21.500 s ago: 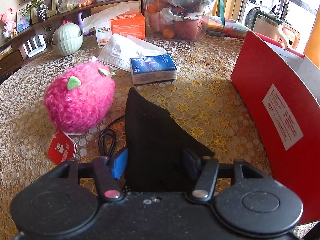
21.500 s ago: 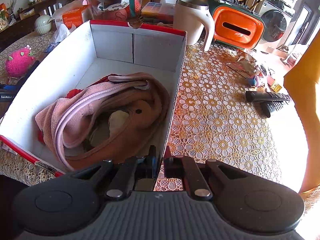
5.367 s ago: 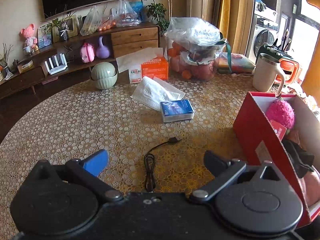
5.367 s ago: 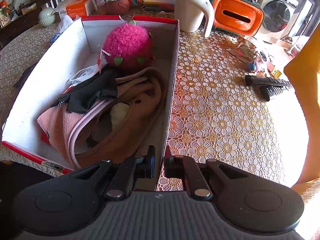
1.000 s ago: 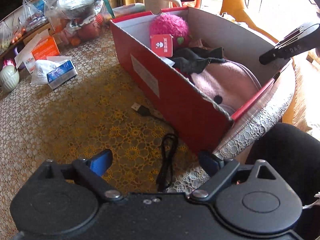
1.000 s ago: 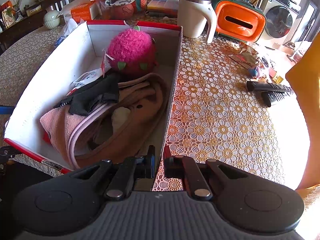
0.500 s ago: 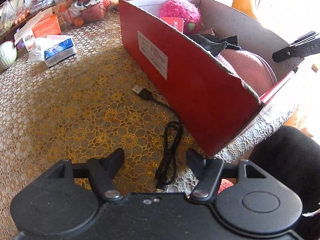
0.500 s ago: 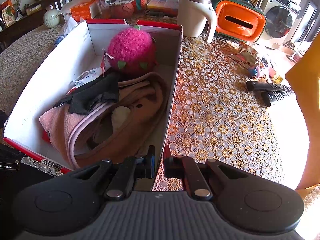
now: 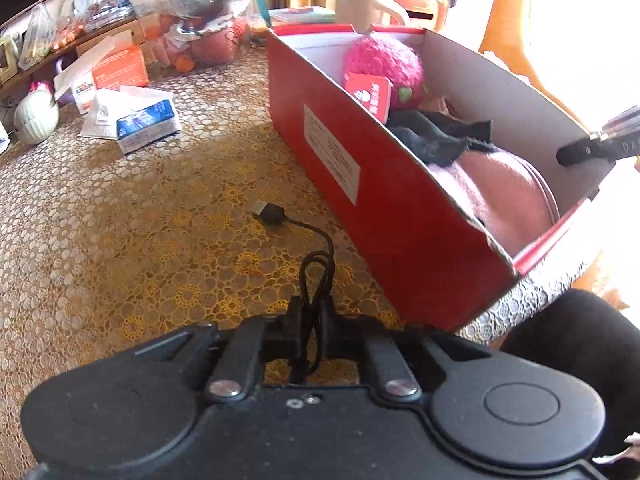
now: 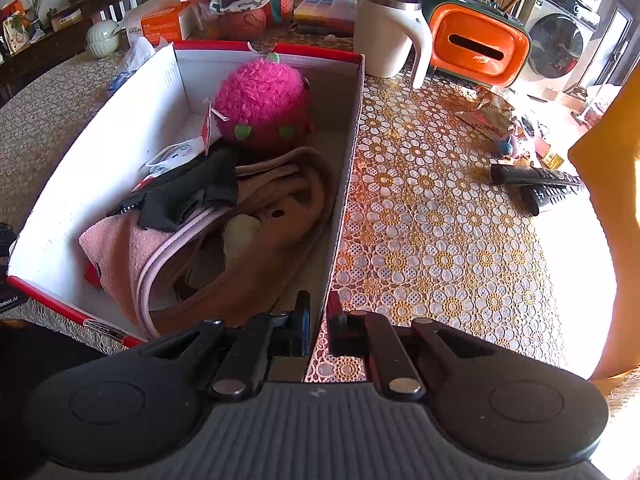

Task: Organize objects

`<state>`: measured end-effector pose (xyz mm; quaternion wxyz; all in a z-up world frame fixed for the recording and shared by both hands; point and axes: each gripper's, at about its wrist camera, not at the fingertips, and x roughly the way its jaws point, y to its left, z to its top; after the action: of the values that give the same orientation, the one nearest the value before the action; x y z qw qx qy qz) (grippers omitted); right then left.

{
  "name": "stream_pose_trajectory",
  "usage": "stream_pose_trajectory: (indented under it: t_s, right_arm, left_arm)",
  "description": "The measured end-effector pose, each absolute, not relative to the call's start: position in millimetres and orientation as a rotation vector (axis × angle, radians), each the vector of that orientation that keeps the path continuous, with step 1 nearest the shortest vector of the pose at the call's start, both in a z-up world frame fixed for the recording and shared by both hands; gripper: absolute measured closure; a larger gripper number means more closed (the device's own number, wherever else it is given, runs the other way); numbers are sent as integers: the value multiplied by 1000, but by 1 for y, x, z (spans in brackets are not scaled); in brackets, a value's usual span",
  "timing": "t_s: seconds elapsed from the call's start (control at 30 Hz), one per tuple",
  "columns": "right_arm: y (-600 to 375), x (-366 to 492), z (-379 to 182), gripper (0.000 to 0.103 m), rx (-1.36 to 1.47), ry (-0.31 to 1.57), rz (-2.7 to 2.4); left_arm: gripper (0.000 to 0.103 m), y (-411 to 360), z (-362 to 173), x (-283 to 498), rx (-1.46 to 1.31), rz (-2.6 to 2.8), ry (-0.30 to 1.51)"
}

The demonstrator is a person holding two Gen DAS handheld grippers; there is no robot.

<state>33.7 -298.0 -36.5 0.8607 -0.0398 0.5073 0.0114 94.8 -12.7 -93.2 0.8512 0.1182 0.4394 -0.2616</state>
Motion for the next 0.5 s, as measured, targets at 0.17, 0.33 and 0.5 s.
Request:
stream_pose_trajectory:
  t_s: [0.17,0.33,0.5]
  right_arm:
    - [-298,34,-35,96,-82,1058,24]
    - [-297,34,-35,96,-79,1057,21]
    - [-297,34,-35,96,-77,1055,19]
  left_arm:
    - [97,2,-61,103,173,-513,874]
    - [97,9,-23,107,140,-497,809]
    - [97,-6,5,108,138,-536,767]
